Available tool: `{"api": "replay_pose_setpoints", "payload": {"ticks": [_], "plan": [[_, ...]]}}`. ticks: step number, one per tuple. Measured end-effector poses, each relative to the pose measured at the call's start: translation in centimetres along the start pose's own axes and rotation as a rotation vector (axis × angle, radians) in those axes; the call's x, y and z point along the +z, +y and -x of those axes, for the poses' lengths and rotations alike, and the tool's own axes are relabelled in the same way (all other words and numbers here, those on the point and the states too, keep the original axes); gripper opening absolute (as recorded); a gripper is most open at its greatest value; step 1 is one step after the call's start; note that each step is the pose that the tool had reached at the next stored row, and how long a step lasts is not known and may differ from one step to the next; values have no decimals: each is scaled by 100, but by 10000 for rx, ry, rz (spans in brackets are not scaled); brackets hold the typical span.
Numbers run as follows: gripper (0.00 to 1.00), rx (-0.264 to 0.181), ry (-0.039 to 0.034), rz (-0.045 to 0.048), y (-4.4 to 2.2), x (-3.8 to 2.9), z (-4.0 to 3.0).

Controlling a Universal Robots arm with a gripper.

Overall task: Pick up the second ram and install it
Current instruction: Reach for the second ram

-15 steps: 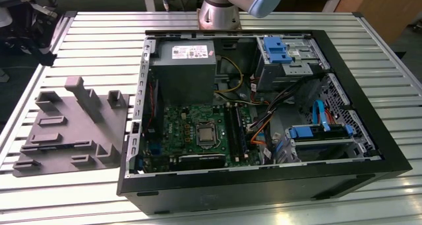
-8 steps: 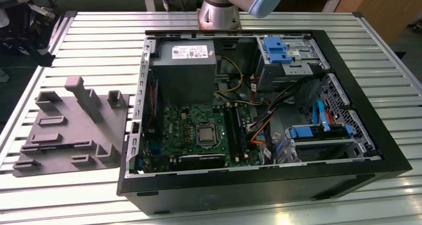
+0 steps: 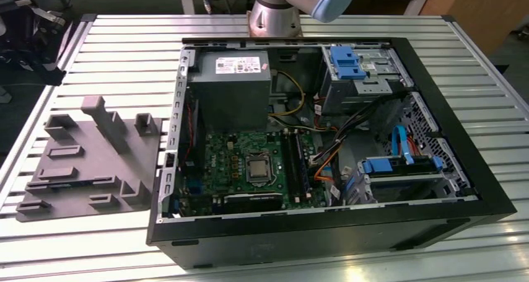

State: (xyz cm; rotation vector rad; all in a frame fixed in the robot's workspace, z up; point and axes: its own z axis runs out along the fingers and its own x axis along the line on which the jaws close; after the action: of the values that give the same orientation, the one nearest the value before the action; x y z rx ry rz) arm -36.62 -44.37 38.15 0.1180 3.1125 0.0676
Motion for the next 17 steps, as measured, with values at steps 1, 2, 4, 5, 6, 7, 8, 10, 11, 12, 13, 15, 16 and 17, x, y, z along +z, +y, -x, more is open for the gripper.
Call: {"api": "replay_pose_setpoints", "payload": {"ticks": [1, 2, 4, 5, 6, 7, 8, 10, 11, 12, 13, 15, 16, 17], "plan": [[11, 0, 0, 0, -5, 1, -4], [11, 0, 0, 0, -10, 1, -7], [11, 0, -1, 0, -20, 3, -15], [11, 0, -1, 0, -25, 3, -18], [11, 0, 0, 0, -29, 3, -20], [11, 0, -1, 0, -34, 3, -23], [11, 0, 0, 0, -37, 3, -25], [11, 0, 0, 0, -44, 3, -29], [11, 0, 0, 0, -47, 3, -31], [11, 0, -1, 0, -49, 3, -32], [11, 0, -1, 0, -53, 3, -34], [11, 0, 0, 0, -59, 3, -36], [11, 0, -1, 0, -62, 3, -37], [11, 0, 0, 0, -65, 3, -38]]}}
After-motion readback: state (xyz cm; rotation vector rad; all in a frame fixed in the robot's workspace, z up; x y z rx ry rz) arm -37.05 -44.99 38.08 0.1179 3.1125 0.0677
